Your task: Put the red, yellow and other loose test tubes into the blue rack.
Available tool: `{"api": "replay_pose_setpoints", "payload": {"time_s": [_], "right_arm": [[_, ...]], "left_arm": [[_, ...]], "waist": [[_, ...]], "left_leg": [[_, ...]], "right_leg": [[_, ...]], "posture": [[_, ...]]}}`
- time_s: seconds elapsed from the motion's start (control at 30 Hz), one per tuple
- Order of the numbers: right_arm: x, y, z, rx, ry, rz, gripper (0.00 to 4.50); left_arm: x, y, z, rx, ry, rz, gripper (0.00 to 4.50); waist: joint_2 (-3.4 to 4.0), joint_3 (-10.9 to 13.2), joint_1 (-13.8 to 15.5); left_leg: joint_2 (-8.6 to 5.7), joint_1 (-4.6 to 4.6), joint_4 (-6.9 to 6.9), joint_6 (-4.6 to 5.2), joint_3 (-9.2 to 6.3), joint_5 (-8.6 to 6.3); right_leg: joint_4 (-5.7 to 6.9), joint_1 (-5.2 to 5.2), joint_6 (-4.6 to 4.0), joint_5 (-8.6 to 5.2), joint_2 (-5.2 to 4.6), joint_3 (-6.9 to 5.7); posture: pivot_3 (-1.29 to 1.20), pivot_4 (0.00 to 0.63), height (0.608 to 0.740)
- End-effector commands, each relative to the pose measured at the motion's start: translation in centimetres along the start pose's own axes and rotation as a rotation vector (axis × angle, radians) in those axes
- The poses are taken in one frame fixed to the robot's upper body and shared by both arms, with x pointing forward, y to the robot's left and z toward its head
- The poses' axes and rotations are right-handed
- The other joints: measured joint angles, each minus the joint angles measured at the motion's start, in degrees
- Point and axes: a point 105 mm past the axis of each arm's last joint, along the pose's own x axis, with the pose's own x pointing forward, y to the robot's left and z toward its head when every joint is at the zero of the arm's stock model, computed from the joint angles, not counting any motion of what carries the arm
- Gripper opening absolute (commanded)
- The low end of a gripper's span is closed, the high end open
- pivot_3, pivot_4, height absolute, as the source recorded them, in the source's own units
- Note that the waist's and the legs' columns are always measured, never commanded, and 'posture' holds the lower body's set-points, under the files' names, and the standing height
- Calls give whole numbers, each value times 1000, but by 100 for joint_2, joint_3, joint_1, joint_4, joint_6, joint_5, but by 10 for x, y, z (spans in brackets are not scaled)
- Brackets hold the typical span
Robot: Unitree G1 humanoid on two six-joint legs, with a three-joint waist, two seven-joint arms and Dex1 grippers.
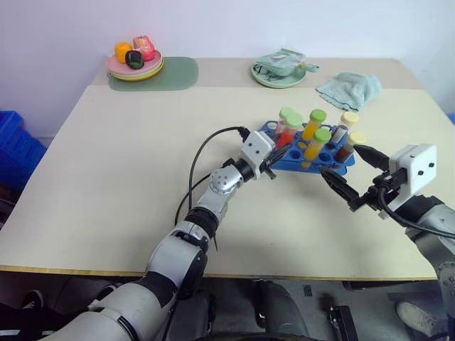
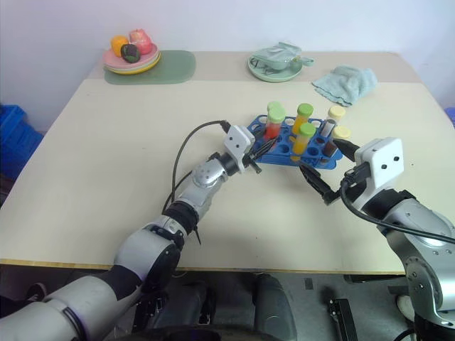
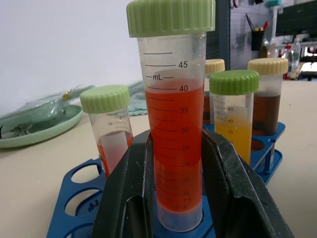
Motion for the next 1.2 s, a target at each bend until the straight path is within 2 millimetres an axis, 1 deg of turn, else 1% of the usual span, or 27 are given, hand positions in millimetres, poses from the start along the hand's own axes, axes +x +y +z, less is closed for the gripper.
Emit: {"api": "replay_pose_setpoints", "payload": {"time_s": [0.03,0.23,0.3,0.4,0.47,0.5,0.73,0.8,0.87,0.97,1.1,1.17,1.2], "right_arm": [[0,1,15,-49,-49,3,4500],[1,0,16,-51,-55,2,4500],[2,1,16,-52,-56,3,4500],[3,1,16,-51,-59,6,4500],[5,2,17,-50,-64,8,4500],[5,2,17,-49,-65,10,4500],[11,0,16,-46,-71,20,4500],[16,-1,16,-47,-83,25,4500],[19,-2,17,-46,-92,30,4500],[24,-3,15,-45,-100,42,4500],[31,-1,15,-34,-120,70,4500],[32,-1,16,-25,-128,98,4500],[31,1,17,-9,-133,125,4500]], "left_arm": [[4,-5,6,-43,-30,-9,786],[3,-7,3,-68,-20,-16,786],[3,-10,3,-89,-25,-37,1799],[3,-9,7,-124,-39,-49,3240],[3,-9,10,-96,-45,-75,4233],[3,-8,13,-81,-55,-72,4471],[-2,7,32,-59,-110,-33,4471],[-14,15,44,-46,-140,-37,4471],[-27,18,55,-41,-154,-60,4471],[-49,23,66,-38,-147,-81,4471],[-79,40,83,-68,-133,-80,4471],[-98,49,94,-63,-123,-113,4471],[-110,57,98,-69,-107,-126,4471]], "waist": [[0,0,-2],[0,0,-1],[0,0,-4],[0,0,-6],[0,0,-7],[0,0,-6],[0,0,-10],[1,-1,-23],[2,-1,-38],[3,-2,-29],[4,-2,-6],[4,-2,-6],[4,-2,-27]], "left_leg": [[0,0,0,0,0,0],[0,0,0,0,0,0],[0,0,0,0,0,0],[0,0,0,0,0,0],[0,0,0,0,0,0],[0,0,0,0,0,0],[2,1,0,0,0,0],[5,2,-1,0,-1,0],[13,4,-5,0,0,0],[24,6,-6,-2,-3,1],[23,5,-2,-2,-5,1],[22,3,1,-2,-8,1],[21,2,2,-2,-9,1]], "right_leg": [[0,0,0,0,0,0],[0,0,0,0,0,0],[0,0,0,0,0,0],[0,0,0,0,0,0],[0,0,0,0,0,0],[0,0,0,0,0,0],[0,0,0,0,0,0],[0,0,0,0,0,0],[2,-2,0,0,2,2],[1,-3,0,0,5,2],[1,-1,0,0,1,4],[1,-1,0,0,0,4],[1,-2,0,0,0,4]], "posture": [[0,150,740],[0,150,740],[0,150,740],[0,150,740],[0,150,740],[0,150,740],[0,150,740],[0,150,740],[0,150,740],[0,150,740],[0,150,740],[0,150,740],[0,150,740]]}}
